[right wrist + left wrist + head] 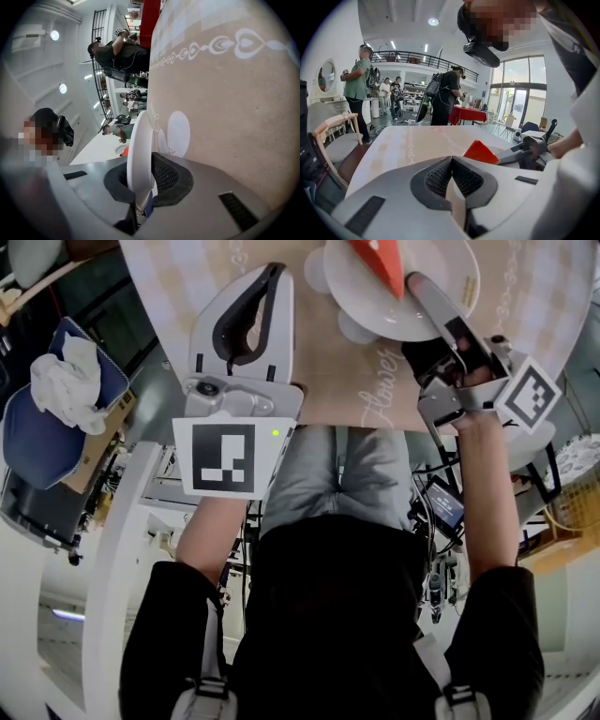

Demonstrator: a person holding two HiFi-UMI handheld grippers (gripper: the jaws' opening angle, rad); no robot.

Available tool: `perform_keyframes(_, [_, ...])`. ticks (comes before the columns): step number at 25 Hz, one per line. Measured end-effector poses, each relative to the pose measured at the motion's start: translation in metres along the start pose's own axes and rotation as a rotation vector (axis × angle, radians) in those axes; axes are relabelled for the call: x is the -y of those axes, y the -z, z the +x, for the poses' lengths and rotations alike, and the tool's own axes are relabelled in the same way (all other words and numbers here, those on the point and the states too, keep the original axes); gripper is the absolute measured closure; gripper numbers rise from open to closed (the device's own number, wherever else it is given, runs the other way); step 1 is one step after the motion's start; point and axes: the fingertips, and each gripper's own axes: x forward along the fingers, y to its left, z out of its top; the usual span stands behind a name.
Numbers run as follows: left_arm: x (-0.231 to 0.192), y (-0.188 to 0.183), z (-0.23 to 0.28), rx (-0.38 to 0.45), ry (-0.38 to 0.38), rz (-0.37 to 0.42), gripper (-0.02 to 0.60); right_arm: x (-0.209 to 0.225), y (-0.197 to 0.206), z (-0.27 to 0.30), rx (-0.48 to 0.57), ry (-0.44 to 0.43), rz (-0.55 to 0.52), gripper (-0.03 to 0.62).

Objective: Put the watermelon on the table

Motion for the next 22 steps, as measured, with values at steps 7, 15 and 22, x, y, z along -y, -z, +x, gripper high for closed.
perform_keyframes(7, [0.004,0.004,0.001,-0.004,-0.007,-0.006,0.574,0.006,-0.002,0.002,0.003,0.08,0.012,0.568])
perform_keyframes(15, [0.001,0.001,-0.001,-0.011,-0.003,-0.006,0.574,0.013,0.001,0.007,-0.028,0.148,0.022,0.566])
perform_keyframes(22, [0.0,-0.001,-0.003,-0.01,0.003,0.007,0.574,0.011,0.007,0.005,-0.051,0.171,-0.003,0.54])
